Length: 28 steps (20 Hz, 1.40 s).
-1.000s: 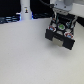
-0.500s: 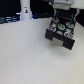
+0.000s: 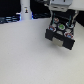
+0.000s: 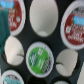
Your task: Open the kcup holder, insert the kcup into the holder, and close the kcup holder
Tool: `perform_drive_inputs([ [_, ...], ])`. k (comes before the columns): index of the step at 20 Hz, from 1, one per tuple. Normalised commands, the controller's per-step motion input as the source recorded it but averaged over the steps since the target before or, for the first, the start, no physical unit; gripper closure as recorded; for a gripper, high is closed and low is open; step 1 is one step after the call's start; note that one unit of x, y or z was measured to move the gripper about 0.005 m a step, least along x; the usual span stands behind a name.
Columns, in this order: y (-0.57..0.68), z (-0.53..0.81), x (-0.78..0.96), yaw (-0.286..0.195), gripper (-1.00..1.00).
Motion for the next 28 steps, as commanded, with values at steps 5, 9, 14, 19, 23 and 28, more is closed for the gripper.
perform_drive_inputs([
  [5,-0.32,0.05,0.73,0.004,-1.00],
  [9,-0.21,0.01,0.81,-0.004,-1.00],
  [14,-0.08,-0.06,0.73,0.005,-1.00],
  [19,0.14,-0.21,0.32,0.087,-1.00],
  [23,0.16,-0.19,0.03,0.216,-1.00],
  [28,0.03,-0.16,-0.10,0.286,-1.00],
])
